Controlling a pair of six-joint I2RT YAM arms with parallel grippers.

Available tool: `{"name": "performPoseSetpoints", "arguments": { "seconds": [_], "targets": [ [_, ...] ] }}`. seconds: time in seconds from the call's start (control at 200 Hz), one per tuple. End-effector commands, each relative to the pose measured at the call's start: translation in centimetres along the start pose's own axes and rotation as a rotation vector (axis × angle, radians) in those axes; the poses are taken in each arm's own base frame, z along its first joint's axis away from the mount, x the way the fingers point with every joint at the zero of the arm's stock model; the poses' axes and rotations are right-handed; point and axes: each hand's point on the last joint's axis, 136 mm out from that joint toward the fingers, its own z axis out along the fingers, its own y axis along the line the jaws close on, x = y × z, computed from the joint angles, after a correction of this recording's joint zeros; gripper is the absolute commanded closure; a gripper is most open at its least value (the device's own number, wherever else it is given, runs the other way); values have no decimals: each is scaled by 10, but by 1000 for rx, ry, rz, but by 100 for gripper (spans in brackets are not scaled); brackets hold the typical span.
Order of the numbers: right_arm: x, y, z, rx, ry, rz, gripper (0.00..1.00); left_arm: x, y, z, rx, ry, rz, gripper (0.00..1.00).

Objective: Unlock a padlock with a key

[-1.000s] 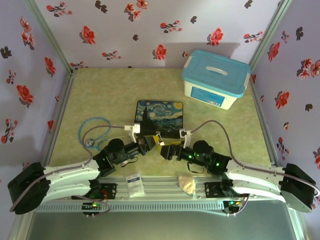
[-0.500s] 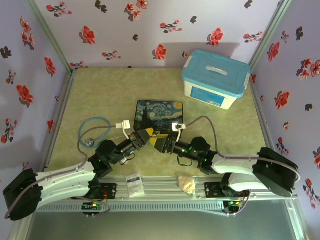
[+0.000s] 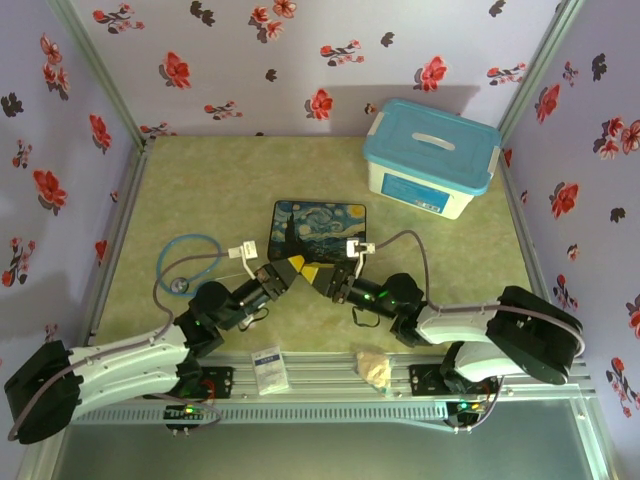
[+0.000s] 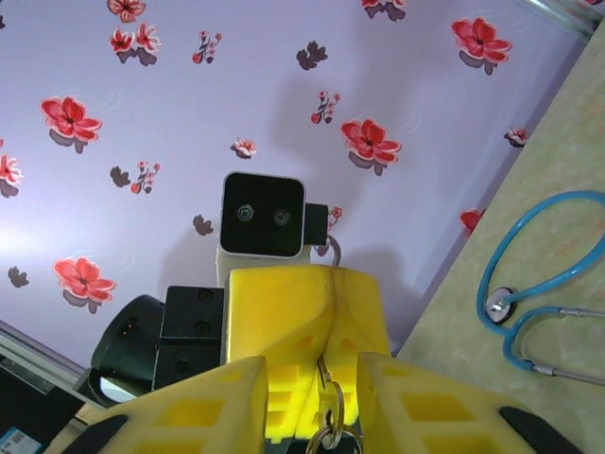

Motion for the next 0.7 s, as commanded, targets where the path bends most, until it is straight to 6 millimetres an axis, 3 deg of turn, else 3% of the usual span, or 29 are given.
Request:
{"name": "performPoseSetpoints", "arguments": {
  "seconds": [0.0,0.075,0.18,0.24,0.695],
  "targets": [
    [-6,12,-3,-48,-23,-7,74,-8,-1,-3,5,-39,1,100],
    [-7,11,-6,-45,-28,-9,77,-8,-1,-2,2,-40,2,100],
    [-4,9,-6,-38,-20,-6,66,-8,0,-2,-1,-40,5,100],
    [-1,7,-5,-36,-6,-1,66,-8,-1,-1,1,-39,6,100],
    [5,2,-1,-30,22,6,78,-7,-1,0,-15,-26,21,100]
  ]
}}
